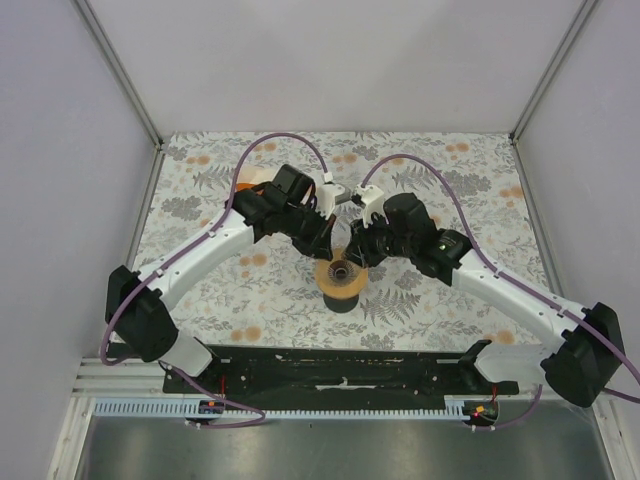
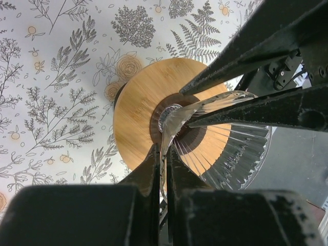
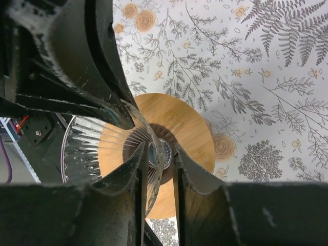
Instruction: Place the coffee filter in the dripper
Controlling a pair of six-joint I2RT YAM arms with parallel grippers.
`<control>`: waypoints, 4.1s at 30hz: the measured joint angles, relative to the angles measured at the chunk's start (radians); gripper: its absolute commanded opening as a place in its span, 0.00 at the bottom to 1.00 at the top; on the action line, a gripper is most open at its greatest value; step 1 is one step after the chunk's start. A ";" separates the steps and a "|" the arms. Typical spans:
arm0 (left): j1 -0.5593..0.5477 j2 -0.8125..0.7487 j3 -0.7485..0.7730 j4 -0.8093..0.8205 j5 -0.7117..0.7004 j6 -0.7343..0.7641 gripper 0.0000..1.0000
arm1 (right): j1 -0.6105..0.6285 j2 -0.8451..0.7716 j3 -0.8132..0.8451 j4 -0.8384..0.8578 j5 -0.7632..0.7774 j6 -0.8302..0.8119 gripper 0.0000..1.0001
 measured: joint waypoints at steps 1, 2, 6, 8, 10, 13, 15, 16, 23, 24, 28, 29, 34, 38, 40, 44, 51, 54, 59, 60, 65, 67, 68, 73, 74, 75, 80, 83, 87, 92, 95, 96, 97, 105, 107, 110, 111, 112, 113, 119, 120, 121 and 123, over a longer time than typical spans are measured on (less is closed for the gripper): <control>-0.001 0.003 0.006 -0.005 -0.001 0.000 0.02 | 0.003 0.000 0.003 -0.010 0.005 0.011 0.20; -0.003 0.008 0.013 -0.009 -0.002 0.000 0.02 | 0.006 0.000 0.006 -0.016 0.009 0.016 0.16; -0.010 0.035 0.059 -0.046 -0.011 -0.001 0.02 | 0.010 0.000 0.013 -0.032 0.039 0.034 0.02; -0.012 0.050 0.080 -0.064 -0.017 -0.001 0.02 | 0.010 0.000 0.013 -0.032 0.055 0.043 0.00; -0.012 0.062 0.093 -0.075 -0.014 0.000 0.02 | 0.008 0.002 0.012 -0.031 0.060 0.051 0.00; -0.008 0.075 0.098 -0.078 0.004 0.001 0.02 | 0.007 0.008 0.011 -0.028 0.066 0.060 0.00; -0.003 0.086 0.105 -0.082 0.011 0.004 0.02 | 0.004 0.016 0.011 -0.027 0.065 0.066 0.00; -0.001 0.092 0.108 -0.082 0.017 0.006 0.02 | 0.003 0.021 0.011 -0.025 0.066 0.069 0.00; 0.010 0.090 0.067 -0.028 0.038 0.016 0.02 | -0.001 0.009 -0.051 0.059 0.080 0.100 0.00; 0.010 0.087 0.058 -0.016 0.038 0.016 0.02 | -0.003 0.008 -0.059 0.068 0.082 0.103 0.00; 0.016 0.092 0.036 0.017 0.049 0.016 0.02 | -0.002 0.008 -0.073 0.088 0.097 0.117 0.00; 0.018 0.097 0.036 0.018 0.051 0.016 0.02 | -0.002 0.009 -0.071 0.087 0.097 0.117 0.00; 0.027 0.109 0.044 0.016 0.065 0.018 0.02 | -0.002 0.018 -0.062 0.080 0.106 0.120 0.00; 0.027 0.107 0.054 0.016 0.061 0.023 0.19 | 0.000 0.011 -0.063 0.080 0.126 0.121 0.00; 0.027 0.109 0.080 -0.007 0.057 0.042 0.32 | 0.001 0.011 -0.063 0.079 0.132 0.120 0.00; 0.031 0.163 0.130 -0.064 0.033 0.094 0.51 | 0.004 0.020 -0.044 0.080 0.157 0.108 0.00; 0.147 0.177 0.313 -0.137 0.039 0.111 0.69 | 0.004 0.024 -0.024 0.048 0.196 0.105 0.04; 0.215 0.167 0.375 -0.139 0.050 0.118 0.75 | 0.004 0.024 -0.017 0.035 0.201 0.097 0.24; 0.319 0.148 0.405 -0.141 -0.011 0.124 0.79 | 0.004 0.032 -0.006 -0.029 0.236 0.042 0.46; 0.342 0.148 0.405 -0.133 -0.046 0.124 0.80 | 0.003 0.035 -0.005 -0.040 0.239 0.040 0.48; 0.455 0.146 0.363 -0.019 -0.291 0.125 0.88 | 0.003 0.035 0.037 -0.106 0.257 0.018 0.52; 0.486 0.159 0.356 0.001 -0.350 0.126 0.88 | 0.003 0.029 0.061 -0.113 0.259 0.006 0.55; 0.499 0.171 0.356 0.012 -0.374 0.126 0.88 | 0.003 0.023 0.072 -0.114 0.259 -0.001 0.56; 0.531 0.294 0.395 0.034 -0.435 0.132 0.87 | 0.003 -0.003 0.098 -0.115 0.257 -0.025 0.61; 0.536 0.327 0.409 0.034 -0.440 0.132 0.86 | 0.003 -0.006 0.101 -0.116 0.257 -0.029 0.62; 0.539 0.356 0.420 0.034 -0.443 0.132 0.86 | 0.003 -0.008 0.105 -0.118 0.257 -0.031 0.62; 0.572 0.513 0.515 0.025 -0.470 0.132 0.71 | 0.003 -0.041 0.110 -0.137 0.256 -0.043 0.63; 0.593 0.557 0.550 0.019 -0.472 0.132 0.49 | 0.003 -0.076 0.110 -0.150 0.256 -0.044 0.64; 0.612 0.567 0.551 0.011 -0.444 0.141 0.05 | 0.003 -0.119 0.110 -0.161 0.256 -0.048 0.64; 0.615 0.544 0.515 0.018 -0.361 0.164 0.02 | 0.003 -0.138 0.134 -0.169 0.227 -0.078 0.64; 0.616 0.462 0.434 0.000 -0.313 0.176 0.02 | 0.003 -0.138 0.174 -0.174 0.198 -0.106 0.62; 0.616 0.420 0.403 -0.015 -0.294 0.178 0.02 | 0.004 -0.134 0.198 -0.175 0.182 -0.114 0.62; 0.616 0.371 0.377 -0.035 -0.276 0.180 0.02 | 0.006 -0.130 0.220 -0.169 0.167 -0.121 0.62; 0.615 -0.059 0.298 -0.097 -0.185 0.180 0.02 | 0.122 0.100 0.492 -0.073 0.121 -0.131 0.59; 0.615 -0.131 0.297 -0.112 -0.170 0.180 0.02 | 0.150 0.180 0.551 -0.066 0.121 -0.131 0.59; 0.615 -0.178 0.293 -0.135 -0.149 0.180 0.02 | 0.177 0.294 0.624 -0.060 0.120 -0.130 0.42; 0.615 -0.184 0.290 -0.142 -0.146 0.180 0.02 | 0.182 0.318 0.634 -0.060 0.120 -0.132 0.40; 0.615 -0.188 0.285 -0.153 -0.138 0.180 0.02 | 0.185 0.346 0.643 -0.061 0.119 -0.127 0.40; 0.615 -0.190 0.281 -0.159 -0.135 0.180 0.02 | 0.185 0.361 0.646 -0.061 0.116 -0.125 0.39; 0.615 -0.190 0.270 -0.182 -0.120 0.179 0.02 | 0.185 0.401 0.650 -0.058 0.088 -0.107 0.38; 0.615 -0.190 0.270 -0.183 -0.118 0.179 0.02 | 0.185 0.406 0.653 -0.054 0.084 -0.106 0.38; 0.615 -0.190 0.270 -0.185 -0.113 0.179 0.02 | 0.185 0.414 0.661 -0.048 0.081 -0.106 0.38; 0.615 -0.190 0.270 -0.186 -0.102 0.179 0.02 | 0.185 0.441 0.684 -0.037 0.082 -0.104 0.38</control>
